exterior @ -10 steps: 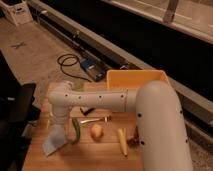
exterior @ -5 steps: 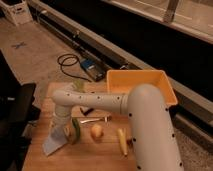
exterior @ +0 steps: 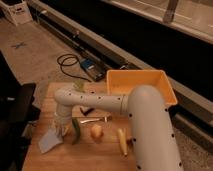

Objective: Place towel in plastic cup

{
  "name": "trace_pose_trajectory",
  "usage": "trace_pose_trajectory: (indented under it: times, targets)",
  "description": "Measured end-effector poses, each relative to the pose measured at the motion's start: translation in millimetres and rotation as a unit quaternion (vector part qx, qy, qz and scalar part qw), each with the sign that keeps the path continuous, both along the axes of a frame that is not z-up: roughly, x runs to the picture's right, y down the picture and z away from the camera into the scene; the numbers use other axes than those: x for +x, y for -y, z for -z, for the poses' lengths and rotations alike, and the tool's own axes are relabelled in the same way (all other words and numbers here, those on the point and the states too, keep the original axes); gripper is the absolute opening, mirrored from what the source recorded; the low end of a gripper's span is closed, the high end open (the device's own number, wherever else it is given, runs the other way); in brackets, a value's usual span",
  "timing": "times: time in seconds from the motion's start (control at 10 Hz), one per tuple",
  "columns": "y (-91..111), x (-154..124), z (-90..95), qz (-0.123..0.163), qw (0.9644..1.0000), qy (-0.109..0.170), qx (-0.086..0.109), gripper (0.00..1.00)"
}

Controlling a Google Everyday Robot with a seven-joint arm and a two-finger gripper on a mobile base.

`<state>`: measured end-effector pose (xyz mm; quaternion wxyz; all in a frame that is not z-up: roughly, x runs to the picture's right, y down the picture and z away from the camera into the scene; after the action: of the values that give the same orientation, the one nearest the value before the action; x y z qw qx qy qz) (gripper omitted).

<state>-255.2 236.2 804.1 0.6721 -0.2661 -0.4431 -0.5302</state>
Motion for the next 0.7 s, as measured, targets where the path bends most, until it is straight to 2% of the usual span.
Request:
trace_pose_trajectory:
  times: [0.1,0.2,0.5,0.7]
  targets:
    - [-1,0,0.8,0.0,1.0,0.001,0.0,0.06]
    - [0,-2,3.3,-0.001,1.0,0.006,0.005,0.01]
    - [4,-5,10.8,-0.011,0.9997,0.013,0.019,0.0]
    - [23,-4,28.4,-0.033,0.9982,0.013,0.048,0.0]
